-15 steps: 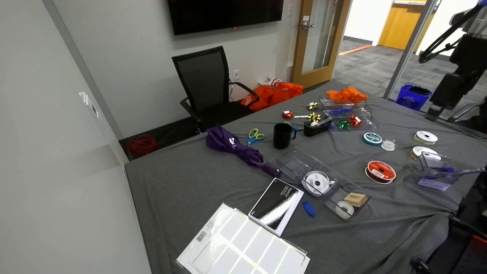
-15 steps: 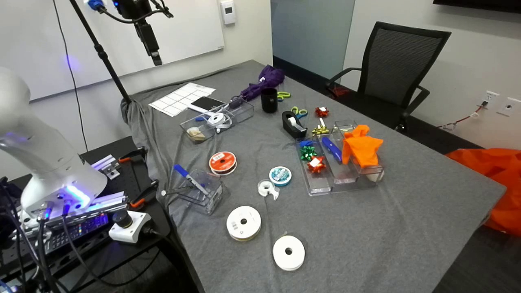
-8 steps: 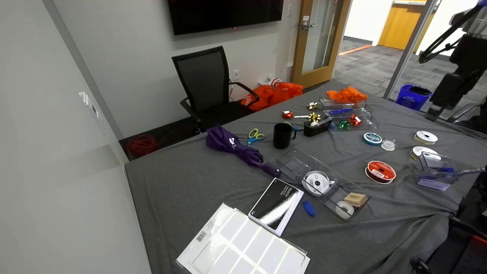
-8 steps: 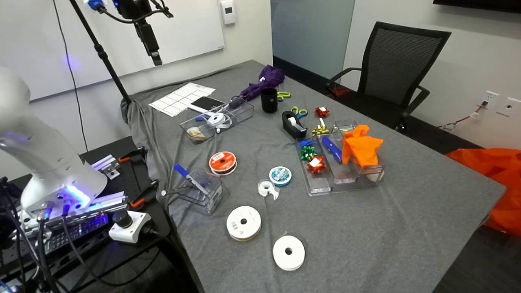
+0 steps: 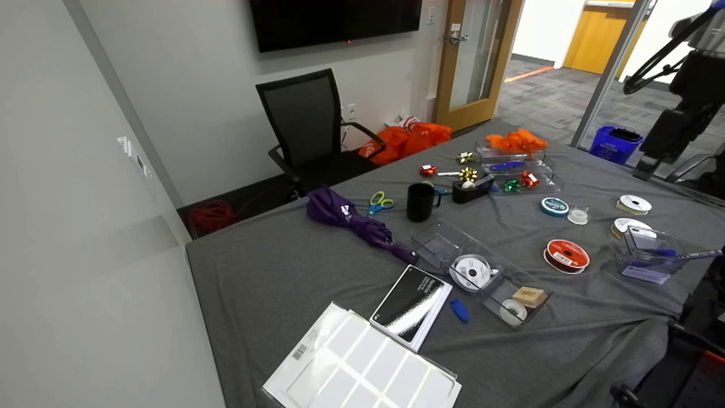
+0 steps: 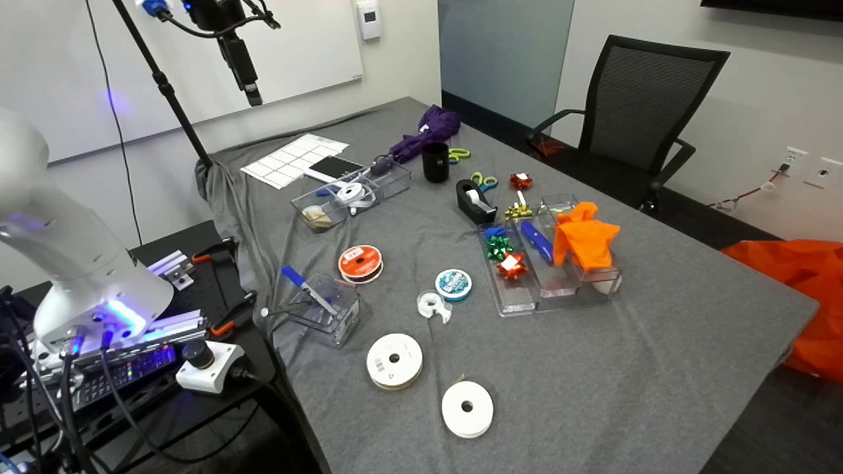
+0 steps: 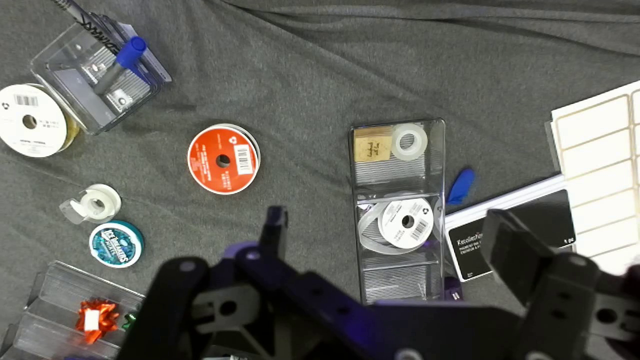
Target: Move the marker from the right bowl to the left bowl
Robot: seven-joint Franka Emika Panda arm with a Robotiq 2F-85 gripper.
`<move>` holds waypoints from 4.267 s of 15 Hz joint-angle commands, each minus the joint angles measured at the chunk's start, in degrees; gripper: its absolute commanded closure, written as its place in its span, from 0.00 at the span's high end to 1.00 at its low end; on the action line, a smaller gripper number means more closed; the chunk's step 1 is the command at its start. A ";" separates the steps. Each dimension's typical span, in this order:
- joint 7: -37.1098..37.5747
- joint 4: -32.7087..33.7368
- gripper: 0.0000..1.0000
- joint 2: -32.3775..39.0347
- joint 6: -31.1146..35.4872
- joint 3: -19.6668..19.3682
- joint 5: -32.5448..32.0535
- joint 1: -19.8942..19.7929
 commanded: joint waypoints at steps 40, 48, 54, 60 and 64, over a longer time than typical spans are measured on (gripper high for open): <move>16.41 -7.64 1.00 28.08 19.86 -6.85 -27.17 -12.88; 20.55 -9.22 1.00 33.04 26.36 -9.05 -30.75 -12.75; 15.74 -14.03 1.00 31.06 27.92 -10.35 -30.68 -12.99; 16.34 -15.90 1.00 30.54 29.25 -11.13 -33.22 -13.31; 18.10 -15.92 1.00 30.56 31.42 -11.61 -34.83 -13.54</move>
